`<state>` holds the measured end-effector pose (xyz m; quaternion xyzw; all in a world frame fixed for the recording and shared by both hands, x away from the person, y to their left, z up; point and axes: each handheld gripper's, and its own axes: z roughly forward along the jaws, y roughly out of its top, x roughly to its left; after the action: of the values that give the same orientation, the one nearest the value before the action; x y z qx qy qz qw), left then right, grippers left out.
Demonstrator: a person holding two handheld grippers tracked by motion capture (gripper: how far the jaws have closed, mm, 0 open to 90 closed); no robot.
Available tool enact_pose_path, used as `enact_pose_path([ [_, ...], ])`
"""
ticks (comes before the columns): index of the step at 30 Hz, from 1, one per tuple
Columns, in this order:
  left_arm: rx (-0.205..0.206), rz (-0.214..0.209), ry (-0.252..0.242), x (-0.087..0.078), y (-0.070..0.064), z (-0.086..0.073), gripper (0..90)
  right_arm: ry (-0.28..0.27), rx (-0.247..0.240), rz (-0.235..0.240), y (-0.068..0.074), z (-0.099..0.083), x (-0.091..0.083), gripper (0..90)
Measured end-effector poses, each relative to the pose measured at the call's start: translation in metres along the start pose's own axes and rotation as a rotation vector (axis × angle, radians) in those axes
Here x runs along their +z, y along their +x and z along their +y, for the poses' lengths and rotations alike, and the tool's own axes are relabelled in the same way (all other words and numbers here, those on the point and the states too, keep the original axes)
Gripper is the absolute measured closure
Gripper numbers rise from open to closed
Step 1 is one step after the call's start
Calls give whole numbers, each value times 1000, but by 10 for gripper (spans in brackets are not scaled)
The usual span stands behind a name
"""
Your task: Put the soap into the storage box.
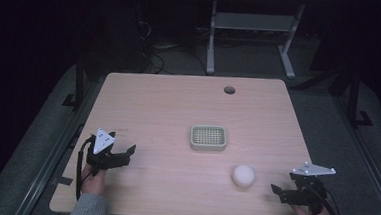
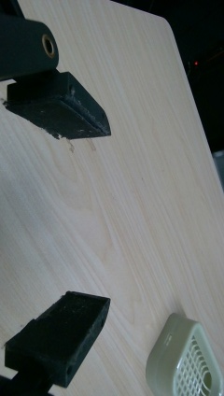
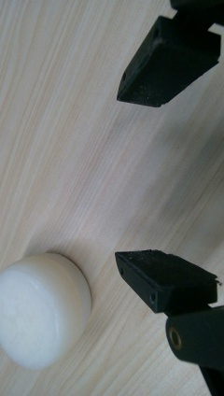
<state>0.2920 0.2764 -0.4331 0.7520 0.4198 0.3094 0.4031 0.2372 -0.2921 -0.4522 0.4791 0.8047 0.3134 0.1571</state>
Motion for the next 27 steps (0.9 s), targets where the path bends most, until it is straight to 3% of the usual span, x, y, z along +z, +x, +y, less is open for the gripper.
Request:
enact_pose_path([
  [7, 5, -9, -2, -2, -1, 0, 148, 3, -7, 21, 5, 3, -2, 183],
  [27, -7, -1, -10, -3, 3, 0, 148, 101, -158, 65, 22, 53, -10, 176],
])
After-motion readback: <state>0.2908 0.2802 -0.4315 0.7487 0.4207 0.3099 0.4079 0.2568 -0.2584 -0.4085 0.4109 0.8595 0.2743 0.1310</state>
